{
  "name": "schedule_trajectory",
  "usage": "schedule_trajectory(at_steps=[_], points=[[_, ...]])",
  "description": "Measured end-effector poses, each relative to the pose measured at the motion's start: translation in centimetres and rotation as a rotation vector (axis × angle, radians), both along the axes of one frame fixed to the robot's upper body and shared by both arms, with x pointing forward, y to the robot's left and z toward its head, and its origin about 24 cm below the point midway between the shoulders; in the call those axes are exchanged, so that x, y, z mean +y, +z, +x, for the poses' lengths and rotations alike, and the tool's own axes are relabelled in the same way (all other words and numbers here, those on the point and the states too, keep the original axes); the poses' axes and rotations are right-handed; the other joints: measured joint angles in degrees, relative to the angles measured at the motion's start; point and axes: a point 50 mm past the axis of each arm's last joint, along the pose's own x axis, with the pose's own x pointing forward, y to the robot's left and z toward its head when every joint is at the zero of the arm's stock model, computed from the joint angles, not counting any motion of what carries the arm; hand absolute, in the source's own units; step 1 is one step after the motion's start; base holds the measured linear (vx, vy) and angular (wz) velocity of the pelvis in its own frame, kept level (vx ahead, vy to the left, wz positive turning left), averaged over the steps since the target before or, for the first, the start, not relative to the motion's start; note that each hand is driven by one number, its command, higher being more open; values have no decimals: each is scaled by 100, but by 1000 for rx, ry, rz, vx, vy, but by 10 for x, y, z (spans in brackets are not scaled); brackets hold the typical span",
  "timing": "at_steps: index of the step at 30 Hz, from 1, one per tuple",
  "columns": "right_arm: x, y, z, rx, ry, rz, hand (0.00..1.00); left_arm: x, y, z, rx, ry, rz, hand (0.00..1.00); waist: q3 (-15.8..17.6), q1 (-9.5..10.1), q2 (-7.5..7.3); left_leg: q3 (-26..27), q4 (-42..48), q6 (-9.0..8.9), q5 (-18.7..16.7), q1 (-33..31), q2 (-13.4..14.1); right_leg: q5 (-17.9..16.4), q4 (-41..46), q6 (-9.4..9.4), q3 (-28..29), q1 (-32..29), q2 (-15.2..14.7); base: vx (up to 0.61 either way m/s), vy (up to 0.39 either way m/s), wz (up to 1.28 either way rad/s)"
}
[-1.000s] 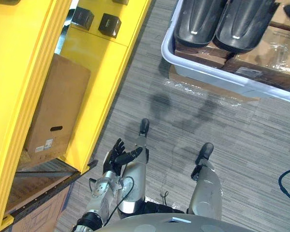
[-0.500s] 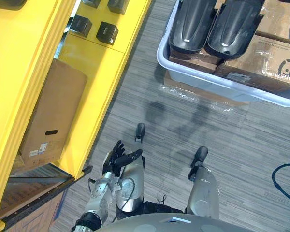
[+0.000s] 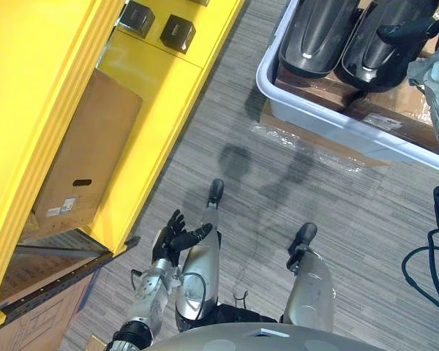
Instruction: Walk over and take three plastic housings, then place them on the shelf
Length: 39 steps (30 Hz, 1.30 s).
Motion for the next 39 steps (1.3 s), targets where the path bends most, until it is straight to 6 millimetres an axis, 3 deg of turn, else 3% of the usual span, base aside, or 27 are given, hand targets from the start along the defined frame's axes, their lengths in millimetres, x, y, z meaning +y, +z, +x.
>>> schedule_trajectory(at_steps=[7, 28, 29, 39], points=[[-13, -17, -1, 115, -86, 4, 100, 3, -1, -1, 9, 0, 10, 100, 0, -11, 0, 7, 1, 4, 21, -62, 4, 1, 22, -1, 9, -79, 0, -10, -58, -1], [-36, -49, -9, 230, -169, 109, 100, 5, -6, -6, 46, 22, 3, 100, -29, -131, 46, 100, 1, 5, 20, -70, 6, 27, -27, 14, 136, -163, 9, -7, -57, -3], [-37, -52, -10, 241, -171, 120, 0, 5, -6, -6, 48, 23, 3, 100, -36, -132, 58, 81, 1, 5, 20, -83, 3, 25, -26, 14, 124, -164, 9, -14, -56, 7], [-61, -47, -25, 258, -286, 76, 0, 1, -11, -10, 73, 5, 1, 100, -149, -102, 227, -52, 1, 1, 34, -161, -1, -11, 62, -8, 0, -185, -4, -21, -61, 6]])
